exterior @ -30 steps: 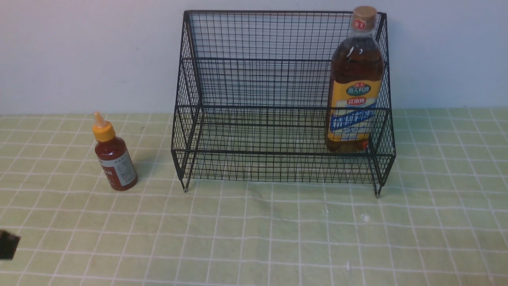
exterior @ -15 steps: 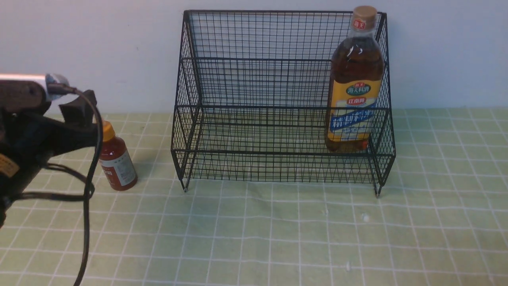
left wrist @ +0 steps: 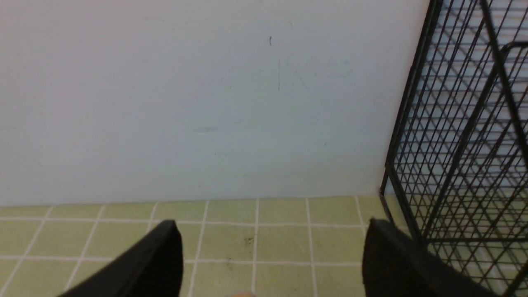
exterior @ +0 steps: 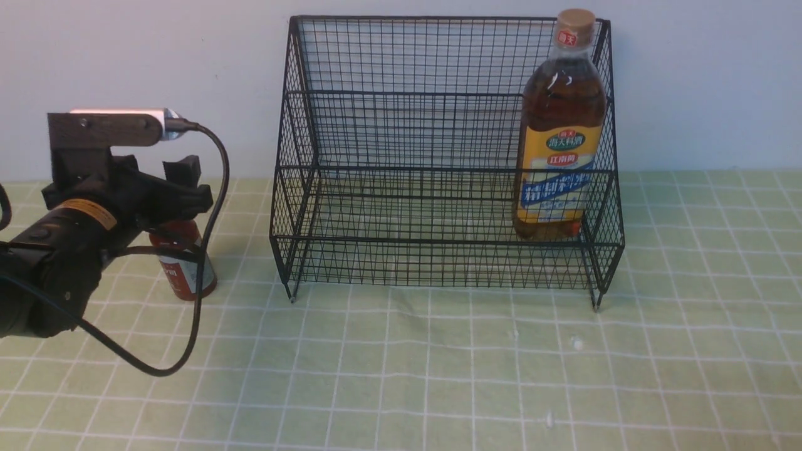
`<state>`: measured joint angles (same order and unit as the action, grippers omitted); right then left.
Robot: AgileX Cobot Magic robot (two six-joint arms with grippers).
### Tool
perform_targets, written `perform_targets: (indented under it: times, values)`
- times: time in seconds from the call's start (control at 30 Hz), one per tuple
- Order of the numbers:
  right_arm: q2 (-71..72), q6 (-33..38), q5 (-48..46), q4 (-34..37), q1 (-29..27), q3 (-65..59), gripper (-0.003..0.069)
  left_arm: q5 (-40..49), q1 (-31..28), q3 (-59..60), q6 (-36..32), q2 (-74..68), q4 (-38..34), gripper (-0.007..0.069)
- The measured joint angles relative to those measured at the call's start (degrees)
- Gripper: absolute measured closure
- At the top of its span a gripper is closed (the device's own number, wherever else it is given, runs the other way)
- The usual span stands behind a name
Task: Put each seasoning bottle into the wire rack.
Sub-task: Use the left arm to grab the condiment bottle closest to it
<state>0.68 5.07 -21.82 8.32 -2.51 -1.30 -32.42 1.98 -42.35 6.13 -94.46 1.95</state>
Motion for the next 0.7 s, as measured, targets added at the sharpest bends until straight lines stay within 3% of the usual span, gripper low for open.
perform_targets:
  times: [0.17, 0.3, 0.33, 0.5, 0.7]
  values:
    - [0.0, 0.0, 0.0, 0.0, 0.0, 0.0, 0.0673, -3.76, 0.0, -0.62, -0.12, -4.91, -1.28, 0.015]
    - [0.0, 0.0, 0.0, 0.0, 0.0, 0.0, 0.0673, -4.81, 0.0, -0.62, -0.12, -6.04, -1.28, 0.031]
    - [0.0, 0.0, 0.0, 0.0, 0.0, 0.0, 0.0673, -4.96, 0.0, -0.62, -0.19, -6.06, -1.19, 0.0382]
    - [0.0, 0.0, 0.0, 0.0, 0.0, 0.0, 0.0673, -3.95, 0.0, -0.62, -0.19, -5.36, 0.16, 0.0377]
    - [0.0, 0.0, 0.0, 0.0, 0.0, 0.0, 0.0673, -1.93, 0.06, -0.56, -0.05, 3.7, 8.54, 0.0377]
